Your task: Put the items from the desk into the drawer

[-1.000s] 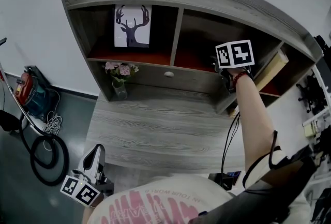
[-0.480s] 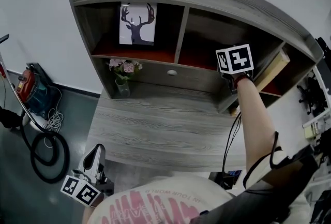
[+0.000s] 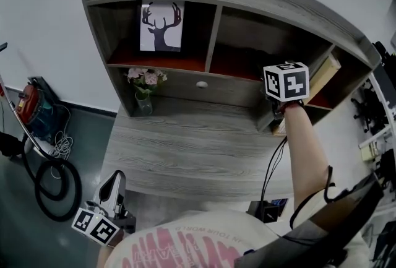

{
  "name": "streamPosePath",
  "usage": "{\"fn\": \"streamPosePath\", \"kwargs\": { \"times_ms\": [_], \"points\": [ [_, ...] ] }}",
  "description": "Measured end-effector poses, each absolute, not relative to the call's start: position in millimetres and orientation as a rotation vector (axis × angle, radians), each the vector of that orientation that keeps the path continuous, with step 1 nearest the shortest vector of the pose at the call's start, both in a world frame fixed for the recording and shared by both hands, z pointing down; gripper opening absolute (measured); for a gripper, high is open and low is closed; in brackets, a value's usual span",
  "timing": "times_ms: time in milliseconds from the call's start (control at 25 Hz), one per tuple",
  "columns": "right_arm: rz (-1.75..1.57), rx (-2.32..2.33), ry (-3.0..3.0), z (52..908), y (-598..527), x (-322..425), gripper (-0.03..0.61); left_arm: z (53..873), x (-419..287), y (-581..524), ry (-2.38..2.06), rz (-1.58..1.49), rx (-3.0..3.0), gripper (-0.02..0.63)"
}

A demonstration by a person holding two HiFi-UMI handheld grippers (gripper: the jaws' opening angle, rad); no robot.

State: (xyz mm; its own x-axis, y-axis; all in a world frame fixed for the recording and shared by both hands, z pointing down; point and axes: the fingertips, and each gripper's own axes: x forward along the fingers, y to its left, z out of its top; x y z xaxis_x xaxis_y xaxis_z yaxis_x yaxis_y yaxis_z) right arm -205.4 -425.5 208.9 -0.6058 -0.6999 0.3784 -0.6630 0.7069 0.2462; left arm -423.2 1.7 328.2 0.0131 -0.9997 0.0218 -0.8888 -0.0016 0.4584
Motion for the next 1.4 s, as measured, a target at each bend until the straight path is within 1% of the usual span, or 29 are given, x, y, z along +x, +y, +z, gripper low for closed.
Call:
{"fn": "streamPosePath", "kwargs": {
  "times_ms": [400,600,920,1200,1400],
  "points": [
    [-0.226,0.995,-2.621,177.5,-334.6,-180.2,0.098,323.0,-394.6,-32.3,-1.753,-0.412,2.123,0.02],
    [-0.194,1.05,-2.635,187.6,-277.5,-138.4,0.098,319.4,-355.3,-62.2,-1.546,-0.373,2.278,0.02],
    [-0.095,1.288,-2.541,229.3,-190.6,-33.4,0.098,329.9,-249.8,-93.5,-1.087,-0.258,2.495,0.02],
    [0.111,1.537,-2.431,274.5,-114.6,52.7,0.097,329.6,-132.5,-93.6,-0.675,-0.184,2.61,0.02],
    [0.238,1.648,-2.364,311.2,-80.5,100.1,0.097,334.9,-72.6,-87.8,-0.496,-0.119,2.64,0.02]
  ]
}}
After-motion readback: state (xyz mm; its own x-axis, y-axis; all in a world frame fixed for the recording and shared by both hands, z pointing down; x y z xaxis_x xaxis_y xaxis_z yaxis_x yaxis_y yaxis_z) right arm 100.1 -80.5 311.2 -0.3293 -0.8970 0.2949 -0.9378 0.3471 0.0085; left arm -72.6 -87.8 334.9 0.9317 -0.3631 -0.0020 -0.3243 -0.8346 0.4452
